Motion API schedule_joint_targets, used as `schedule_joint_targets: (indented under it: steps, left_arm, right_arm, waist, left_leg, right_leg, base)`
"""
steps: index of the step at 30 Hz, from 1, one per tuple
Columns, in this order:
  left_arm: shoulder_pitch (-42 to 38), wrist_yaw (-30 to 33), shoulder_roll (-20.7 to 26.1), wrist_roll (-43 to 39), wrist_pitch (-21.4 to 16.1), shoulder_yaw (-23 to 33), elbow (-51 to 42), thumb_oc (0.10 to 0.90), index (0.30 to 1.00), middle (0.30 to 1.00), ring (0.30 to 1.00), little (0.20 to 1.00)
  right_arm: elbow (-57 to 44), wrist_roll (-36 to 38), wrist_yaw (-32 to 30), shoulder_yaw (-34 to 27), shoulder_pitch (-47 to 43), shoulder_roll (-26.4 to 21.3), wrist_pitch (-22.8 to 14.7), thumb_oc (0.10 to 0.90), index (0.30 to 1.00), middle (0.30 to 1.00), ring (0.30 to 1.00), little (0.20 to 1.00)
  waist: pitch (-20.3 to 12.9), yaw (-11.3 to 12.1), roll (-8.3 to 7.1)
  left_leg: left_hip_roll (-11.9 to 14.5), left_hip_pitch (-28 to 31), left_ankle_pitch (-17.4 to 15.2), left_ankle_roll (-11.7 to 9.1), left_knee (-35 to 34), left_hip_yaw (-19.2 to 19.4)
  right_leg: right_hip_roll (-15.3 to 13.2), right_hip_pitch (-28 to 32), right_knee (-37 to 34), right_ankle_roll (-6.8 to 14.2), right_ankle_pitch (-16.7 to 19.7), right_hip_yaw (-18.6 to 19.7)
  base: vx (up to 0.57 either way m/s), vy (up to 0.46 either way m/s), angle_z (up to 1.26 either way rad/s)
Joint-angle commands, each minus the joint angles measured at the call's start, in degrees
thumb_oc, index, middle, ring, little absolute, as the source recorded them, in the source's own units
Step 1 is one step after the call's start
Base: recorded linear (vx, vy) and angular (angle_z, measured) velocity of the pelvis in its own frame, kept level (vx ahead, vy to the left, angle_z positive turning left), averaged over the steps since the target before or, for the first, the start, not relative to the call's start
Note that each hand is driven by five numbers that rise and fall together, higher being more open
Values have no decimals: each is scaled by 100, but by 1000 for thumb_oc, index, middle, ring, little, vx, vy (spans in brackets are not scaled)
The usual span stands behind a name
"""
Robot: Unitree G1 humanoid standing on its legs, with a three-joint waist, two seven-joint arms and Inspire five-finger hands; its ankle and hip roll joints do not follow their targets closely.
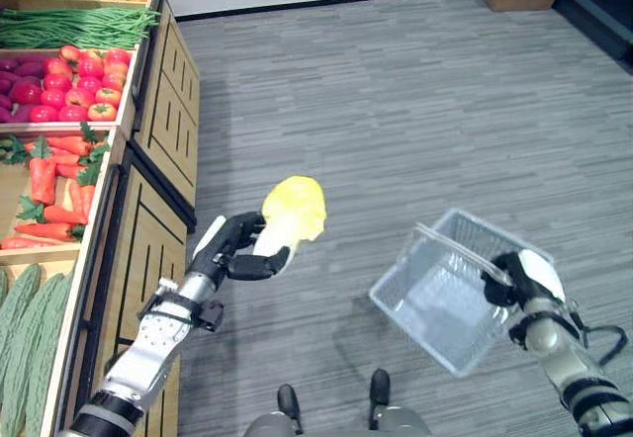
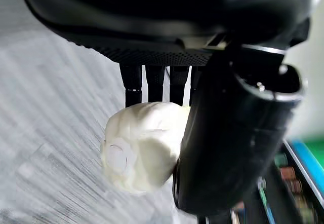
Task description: Get the vegetables into the basket
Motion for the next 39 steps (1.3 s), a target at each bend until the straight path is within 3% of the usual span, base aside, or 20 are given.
schedule_joint_targets:
  steps: [1,4,7,9,14,19,28,34,35,39]
  left_arm:
    - [-897,85,343,591,-931,-311,-673,400,300,300,300,300]
    - [-1798,367,770,1493,-1165,-1165,-974,400,300,300,300,300]
    - [-2421,414,884,1958,-1263,-1790,-1029,400,300,300,300,300]
    - [-2735,409,786,2176,-1296,-2236,-901,400,300,300,300,300]
    - [-3113,509,471,2858,-1247,-2745,-315,400,300,300,300,300]
    - [-3075,798,41,3798,-1088,-2846,485,400,300,300,300,300]
    - [-2884,1320,-460,5084,-818,-2731,1474,400,300,300,300,300]
    - [-2641,1608,-663,5431,-649,-2449,1756,400,300,300,300,300]
    - [-2559,1753,-784,5747,-445,-2378,2019,900,1000,1000,1000,1000]
    - [-2488,1818,-841,6124,-312,-2328,2121,900,1000,1000,1000,1000]
  right_arm:
    - [-359,56,-530,190,-894,-246,-531,400,300,300,300,300]
    - [-498,41,-647,544,-1369,-167,-625,400,300,300,300,300]
    - [-517,7,-726,789,-1731,-108,-659,400,300,300,300,300]
    - [-558,58,-749,987,-1998,-49,-699,400,300,300,300,300]
    - [-754,299,-719,1182,-2318,211,-771,400,300,300,300,300]
    - [-1472,704,-642,1107,-2247,577,-934,400,300,300,300,300]
    - [-2778,1329,-306,885,-1639,726,-1219,400,300,300,300,300]
    - [-3248,1520,-169,801,-1212,867,-1309,400,300,300,300,300]
    - [-3297,1496,-181,807,-1134,920,-1308,400,300,300,300,300]
    - [-3375,1425,-188,743,-1042,895,-1269,400,300,300,300,300]
  waist:
    - [-512,-56,-349]
    - [-575,-113,-309]
    - [-589,-139,-290]
    - [-611,-162,-276]
    - [-621,-205,-259]
    - [-639,-266,-276]
    - [-666,-353,-309]
    - [-700,-371,-322]
    - [-699,-379,-335]
    - [-705,-368,-340]
  left_leg:
    - [314,-220,4,-521,22,-391]
    - [335,-187,-20,-541,22,-382]
    - [345,-175,-26,-556,22,-380]
    - [351,-152,-37,-562,22,-368]
    - [366,-133,-39,-571,22,-337]
    - [373,-103,-65,-561,22,-317]
    - [383,-54,-110,-548,22,-270]
    - [394,-12,-129,-548,22,-227]
    - [403,-4,-128,-551,22,-218]
    - [408,3,-127,-549,22,-217]
  right_leg:
    - [-513,164,32,564,-243,-204]
    - [-506,196,32,570,-272,-178]
    - [-502,207,32,569,-278,-155]
    - [-498,217,32,567,-282,-135]
    - [-496,212,32,565,-275,-104]
    - [-485,224,32,561,-290,-73]
    - [-483,241,32,561,-324,-35]
    - [-481,266,32,557,-344,-8]
    - [-477,273,32,551,-350,-13]
    - [-466,287,32,541,-370,-15]
  base:
    - [0,0,0]
    - [0,0,0]
    - [0,0,0]
    - [0,0,0]
    - [4,0,-3]
    - [14,1,-1]
    - [8,2,-1]
    - [0,0,0]
    - [0,0,0]
    - [0,0,0]
